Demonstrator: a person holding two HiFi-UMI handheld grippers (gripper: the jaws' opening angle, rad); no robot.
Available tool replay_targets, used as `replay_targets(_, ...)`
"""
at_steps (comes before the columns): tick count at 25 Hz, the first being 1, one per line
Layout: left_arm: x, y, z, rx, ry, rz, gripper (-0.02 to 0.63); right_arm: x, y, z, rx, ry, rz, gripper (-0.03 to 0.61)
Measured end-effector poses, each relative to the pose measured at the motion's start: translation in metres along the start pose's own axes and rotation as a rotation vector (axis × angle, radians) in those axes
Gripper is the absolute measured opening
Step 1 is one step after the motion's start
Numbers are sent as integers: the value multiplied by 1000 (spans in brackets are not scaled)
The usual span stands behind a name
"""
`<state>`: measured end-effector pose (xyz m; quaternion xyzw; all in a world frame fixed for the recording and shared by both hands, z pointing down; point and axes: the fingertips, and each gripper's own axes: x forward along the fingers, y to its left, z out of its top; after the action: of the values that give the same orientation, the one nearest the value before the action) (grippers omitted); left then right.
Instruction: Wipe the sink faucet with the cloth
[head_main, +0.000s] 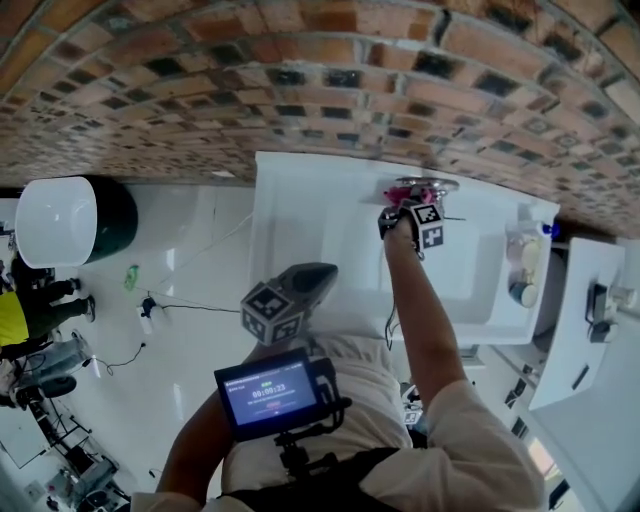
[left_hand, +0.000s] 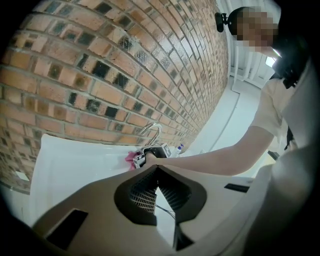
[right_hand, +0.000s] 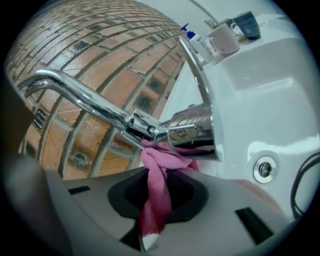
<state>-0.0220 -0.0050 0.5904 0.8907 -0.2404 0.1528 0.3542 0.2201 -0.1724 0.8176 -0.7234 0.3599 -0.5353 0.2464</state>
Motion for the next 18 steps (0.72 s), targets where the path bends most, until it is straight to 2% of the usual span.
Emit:
replay_targets(8,-3,-1,0,-4,-18,9,0,-14,20,9,43,17,131,72)
replay_targets(18,-10,-6,-1,18,-24,7,0,-38,46,20,-2,18,224,72)
